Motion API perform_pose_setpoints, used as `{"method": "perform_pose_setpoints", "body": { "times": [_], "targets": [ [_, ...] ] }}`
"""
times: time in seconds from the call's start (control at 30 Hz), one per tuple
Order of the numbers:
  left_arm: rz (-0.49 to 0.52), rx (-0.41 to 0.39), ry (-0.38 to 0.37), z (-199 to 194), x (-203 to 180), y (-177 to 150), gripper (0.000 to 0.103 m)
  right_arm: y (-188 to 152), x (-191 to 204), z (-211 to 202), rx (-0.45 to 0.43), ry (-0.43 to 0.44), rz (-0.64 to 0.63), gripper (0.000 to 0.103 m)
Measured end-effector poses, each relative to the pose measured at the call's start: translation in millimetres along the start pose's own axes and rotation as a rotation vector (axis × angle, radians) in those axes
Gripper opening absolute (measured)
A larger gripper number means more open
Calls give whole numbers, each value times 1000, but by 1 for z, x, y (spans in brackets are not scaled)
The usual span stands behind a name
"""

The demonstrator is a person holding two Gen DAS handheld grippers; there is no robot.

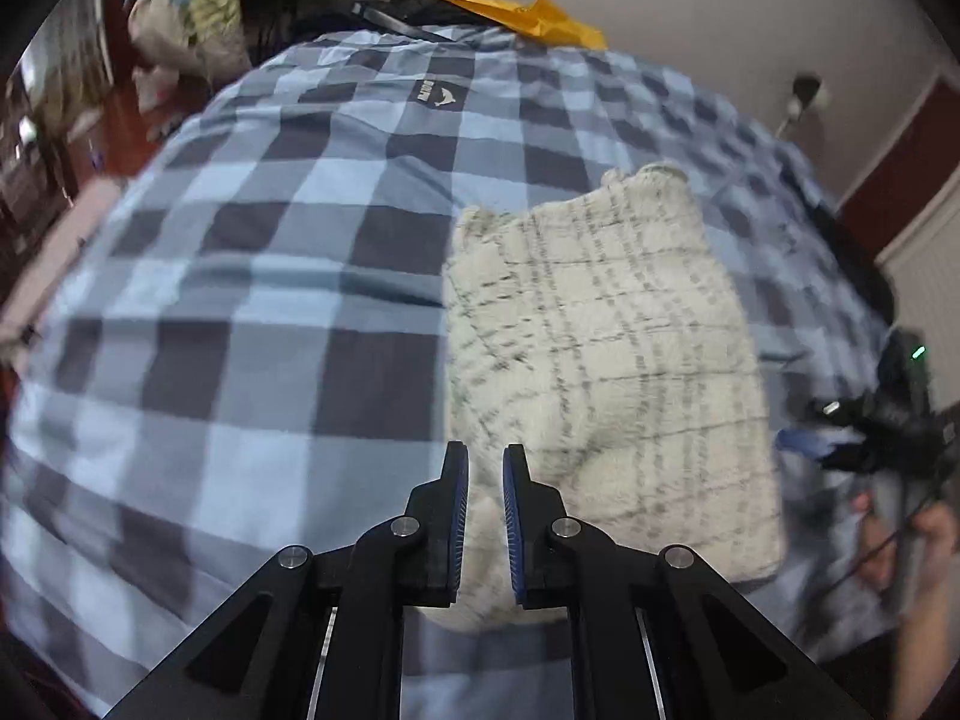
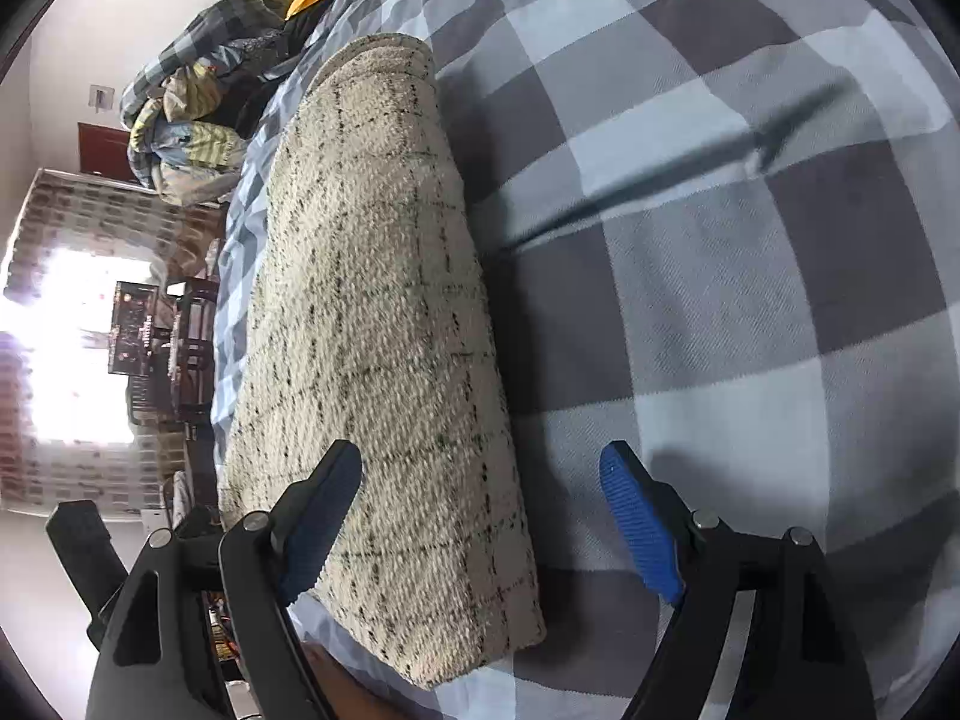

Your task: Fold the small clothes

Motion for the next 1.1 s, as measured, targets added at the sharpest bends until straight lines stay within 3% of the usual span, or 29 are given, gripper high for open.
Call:
{"method": "perform_pose_setpoints", "body": {
  "times": [0.1,0.13,0.2,0.23,0.37,0.47,0.57,0.67,0.8,1.0,1.1],
  "targets": [
    [44,23,36,8,-6,14,11,4,5,4,8,41,-12,80],
    [72,17,56,9,-9,19,18,5,7,6,8,38,-22,80],
    [129,-5,121,10,-14,27,90,7,7,6,7,26,-42,80],
    [155,-25,137,10,-17,32,101,8,7,6,7,19,-49,80],
    [106,-51,97,17,-18,47,103,9,7,4,7,14,-55,80],
    [113,-26,144,22,-13,48,103,7,15,6,31,15,-100,80],
    [140,2,143,29,-12,44,103,12,17,10,60,2,-143,80],
    [98,7,72,37,-10,41,103,21,14,14,70,5,-144,80],
    [6,93,58,61,6,31,102,26,12,26,120,85,-111,80],
    [-6,112,52,67,10,25,102,26,14,39,174,151,-103,80],
    [-26,116,7,69,11,25,99,25,16,42,198,183,-100,80]
  ]
}}
Point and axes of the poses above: each gripper's, at about its wrist camera, not at the fingertips, and z roughly the way its jaws point, x to its left, y to its top, the point moved 8 cm from there along z, roughly the way its jaws point, and after that the axes turned 6 degrees about -y, right-handed, at the moved point
